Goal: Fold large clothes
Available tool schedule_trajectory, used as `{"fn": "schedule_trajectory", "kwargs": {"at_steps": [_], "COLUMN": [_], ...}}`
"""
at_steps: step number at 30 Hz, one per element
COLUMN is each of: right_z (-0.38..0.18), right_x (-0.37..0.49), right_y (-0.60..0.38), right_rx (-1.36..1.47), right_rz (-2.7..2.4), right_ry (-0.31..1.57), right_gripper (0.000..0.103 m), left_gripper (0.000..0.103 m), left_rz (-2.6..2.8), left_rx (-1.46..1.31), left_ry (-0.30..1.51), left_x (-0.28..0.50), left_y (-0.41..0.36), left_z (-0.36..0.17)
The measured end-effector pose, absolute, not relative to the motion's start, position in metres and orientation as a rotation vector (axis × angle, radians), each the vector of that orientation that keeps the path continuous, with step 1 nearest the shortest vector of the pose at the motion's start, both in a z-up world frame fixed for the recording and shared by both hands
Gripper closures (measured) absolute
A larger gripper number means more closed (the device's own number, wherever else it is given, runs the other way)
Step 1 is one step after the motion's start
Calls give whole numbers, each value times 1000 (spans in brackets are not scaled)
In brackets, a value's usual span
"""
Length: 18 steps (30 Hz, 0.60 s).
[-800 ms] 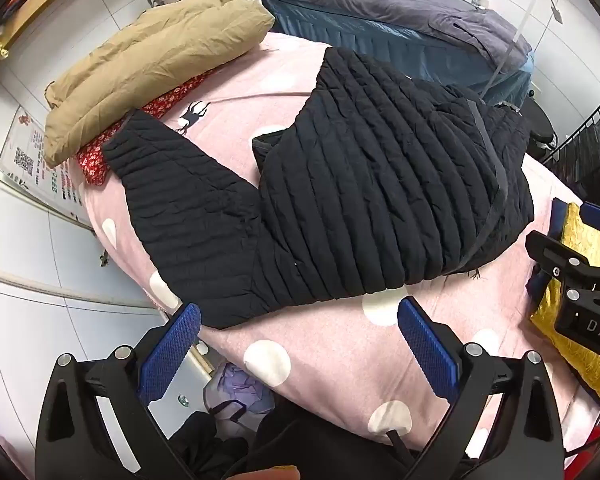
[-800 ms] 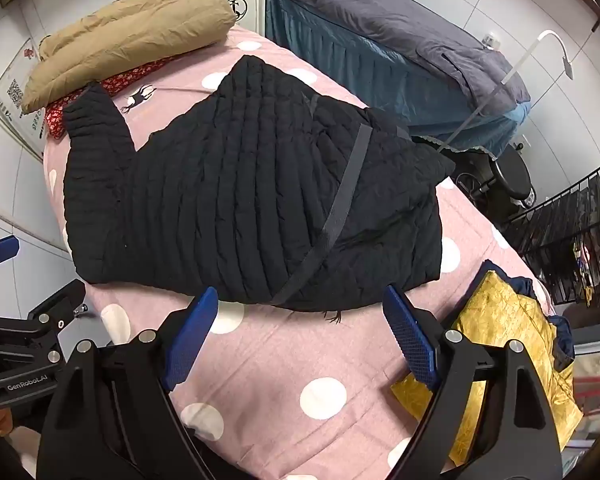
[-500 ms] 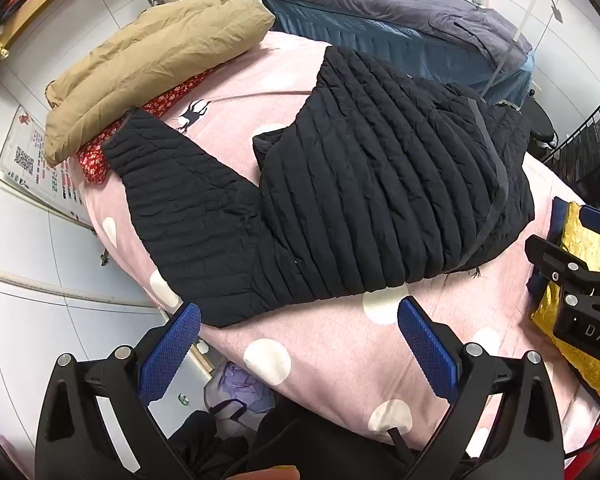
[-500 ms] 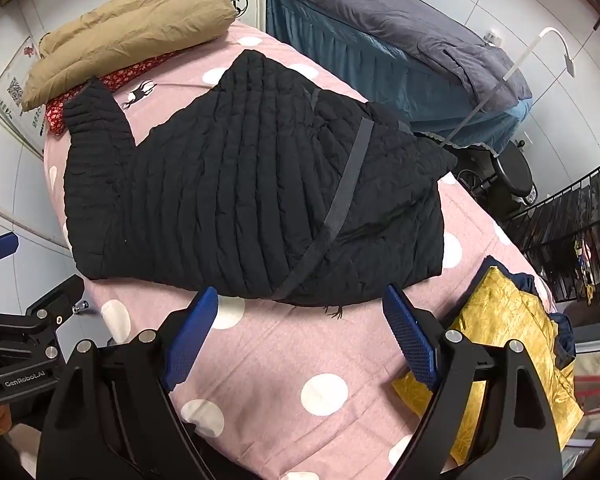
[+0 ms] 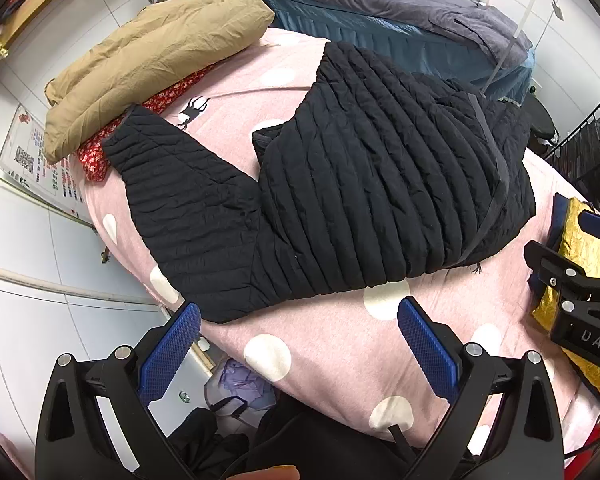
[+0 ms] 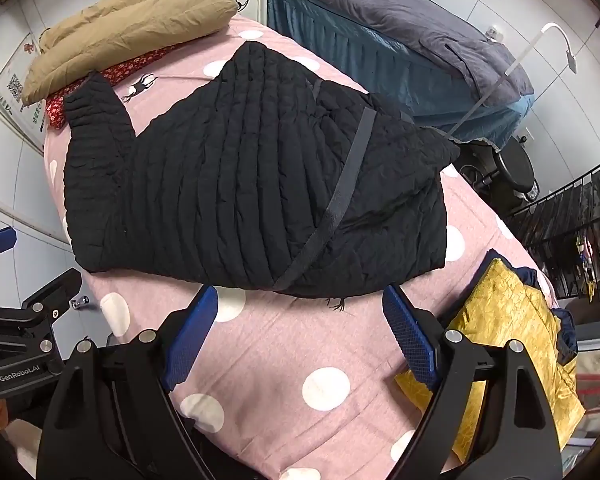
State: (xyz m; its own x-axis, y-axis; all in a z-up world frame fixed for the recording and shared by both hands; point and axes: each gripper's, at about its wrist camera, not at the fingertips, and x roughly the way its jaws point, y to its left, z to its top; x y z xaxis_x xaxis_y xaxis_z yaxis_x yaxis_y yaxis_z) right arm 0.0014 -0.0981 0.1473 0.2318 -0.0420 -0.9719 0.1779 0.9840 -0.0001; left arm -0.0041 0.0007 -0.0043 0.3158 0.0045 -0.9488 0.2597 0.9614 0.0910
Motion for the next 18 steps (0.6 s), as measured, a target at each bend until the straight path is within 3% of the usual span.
{"fn": "schedule_trajectory", "kwargs": {"at_steps": [18], "right_z": [148], "right_x": [1], "right_y": [-98], "right_rx": [113], "right_rz": [-158], "right_ry": [1331], "right_gripper": [19], "left_gripper": [7], "left_rz": [-172], "left_rx": [248], "left_ry": [1245], "left_x": [-7], "left_y": [0], "left_z": [-5]}}
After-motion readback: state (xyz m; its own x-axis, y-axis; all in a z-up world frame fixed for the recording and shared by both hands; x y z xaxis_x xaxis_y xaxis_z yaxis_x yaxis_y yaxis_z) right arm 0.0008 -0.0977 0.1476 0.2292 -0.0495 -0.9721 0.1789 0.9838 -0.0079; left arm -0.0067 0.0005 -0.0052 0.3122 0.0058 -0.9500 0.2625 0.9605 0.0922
